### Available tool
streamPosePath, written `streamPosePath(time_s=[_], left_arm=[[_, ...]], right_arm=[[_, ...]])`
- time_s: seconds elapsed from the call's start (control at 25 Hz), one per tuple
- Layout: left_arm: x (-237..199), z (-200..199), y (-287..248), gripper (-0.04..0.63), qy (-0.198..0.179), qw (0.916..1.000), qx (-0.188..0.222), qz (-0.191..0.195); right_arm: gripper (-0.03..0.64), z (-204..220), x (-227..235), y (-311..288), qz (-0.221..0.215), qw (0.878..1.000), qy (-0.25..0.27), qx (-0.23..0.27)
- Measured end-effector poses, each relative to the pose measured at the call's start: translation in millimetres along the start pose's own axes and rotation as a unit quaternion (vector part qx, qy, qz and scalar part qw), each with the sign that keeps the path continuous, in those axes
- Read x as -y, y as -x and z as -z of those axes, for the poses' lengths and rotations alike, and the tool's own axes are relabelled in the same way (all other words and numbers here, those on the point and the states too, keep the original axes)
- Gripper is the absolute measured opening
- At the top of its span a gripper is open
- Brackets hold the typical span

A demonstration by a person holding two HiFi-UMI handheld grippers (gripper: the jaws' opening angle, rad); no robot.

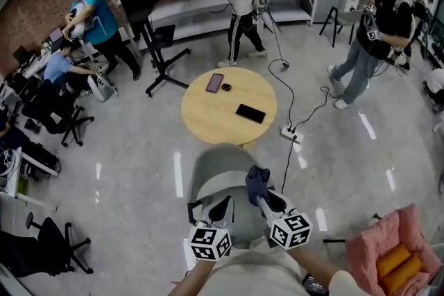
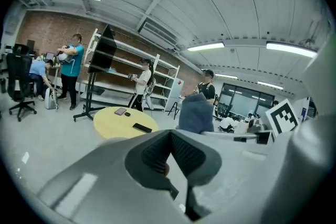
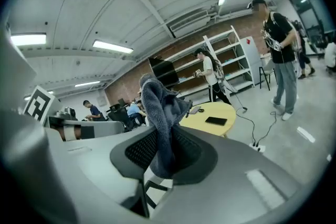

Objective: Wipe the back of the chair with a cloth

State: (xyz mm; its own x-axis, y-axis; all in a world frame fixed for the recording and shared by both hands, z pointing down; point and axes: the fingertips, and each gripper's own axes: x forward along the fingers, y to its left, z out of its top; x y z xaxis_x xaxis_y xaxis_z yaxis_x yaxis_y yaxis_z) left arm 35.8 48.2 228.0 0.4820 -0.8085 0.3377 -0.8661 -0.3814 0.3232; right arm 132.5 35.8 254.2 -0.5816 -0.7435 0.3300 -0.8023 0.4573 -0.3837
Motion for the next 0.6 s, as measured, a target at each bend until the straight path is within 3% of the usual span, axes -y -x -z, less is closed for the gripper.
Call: streamPosePath(time_s=[0.28,0.6], left_arm=[[30.4,-17.3,23.1,0.0,0.014,0.9997,0.021,-0.001],[28.7,-9.2,29.3,0.0,0.021,0.9979,0.038,-0.049]], right_arm=[[0.098,-18.7,-22.0,19.4,-0.033,0.999,0.009,0.014],[0.098,-28.0,-47.8,24.6,-0.071,0.995,0.059,0.041]])
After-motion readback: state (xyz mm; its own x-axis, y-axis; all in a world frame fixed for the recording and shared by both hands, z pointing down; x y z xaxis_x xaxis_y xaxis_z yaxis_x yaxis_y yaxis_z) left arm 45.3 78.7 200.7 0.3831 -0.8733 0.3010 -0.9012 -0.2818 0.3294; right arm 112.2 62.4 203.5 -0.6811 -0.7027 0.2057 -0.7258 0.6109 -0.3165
